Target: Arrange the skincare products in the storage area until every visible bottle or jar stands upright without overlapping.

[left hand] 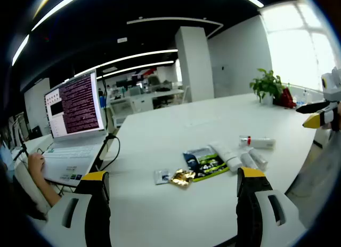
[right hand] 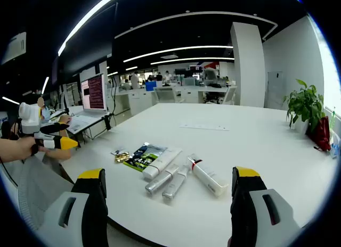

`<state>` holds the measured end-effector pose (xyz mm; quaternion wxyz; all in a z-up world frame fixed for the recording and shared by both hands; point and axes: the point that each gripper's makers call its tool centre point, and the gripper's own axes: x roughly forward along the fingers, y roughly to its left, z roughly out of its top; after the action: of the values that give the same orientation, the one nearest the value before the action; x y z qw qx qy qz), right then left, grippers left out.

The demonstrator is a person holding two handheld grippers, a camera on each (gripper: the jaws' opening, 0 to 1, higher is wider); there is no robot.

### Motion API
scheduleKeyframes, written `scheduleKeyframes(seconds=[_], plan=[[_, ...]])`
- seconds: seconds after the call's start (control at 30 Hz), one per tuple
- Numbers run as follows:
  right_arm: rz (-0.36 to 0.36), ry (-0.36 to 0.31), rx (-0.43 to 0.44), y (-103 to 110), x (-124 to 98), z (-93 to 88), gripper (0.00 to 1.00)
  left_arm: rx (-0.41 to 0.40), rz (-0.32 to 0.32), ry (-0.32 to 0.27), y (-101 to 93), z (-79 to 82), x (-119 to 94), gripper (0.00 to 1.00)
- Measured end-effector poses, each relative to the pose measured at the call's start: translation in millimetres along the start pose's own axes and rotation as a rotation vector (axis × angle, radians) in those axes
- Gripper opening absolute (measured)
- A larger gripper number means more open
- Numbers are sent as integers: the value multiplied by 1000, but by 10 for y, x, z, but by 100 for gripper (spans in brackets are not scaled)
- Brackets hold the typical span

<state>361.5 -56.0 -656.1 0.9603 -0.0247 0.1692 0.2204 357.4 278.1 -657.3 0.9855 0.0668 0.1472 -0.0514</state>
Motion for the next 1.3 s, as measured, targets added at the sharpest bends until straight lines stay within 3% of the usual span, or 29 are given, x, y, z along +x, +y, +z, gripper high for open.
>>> scheduleKeyframes(seconds=[0.8,1.3], plan=[[-26,-7,19,-61,-18,-2,96,-74,5,-18,55,15,-27,92],[-27,2,25,-57,-15,-12,95,-57,5,-14,50,17,-25,92]])
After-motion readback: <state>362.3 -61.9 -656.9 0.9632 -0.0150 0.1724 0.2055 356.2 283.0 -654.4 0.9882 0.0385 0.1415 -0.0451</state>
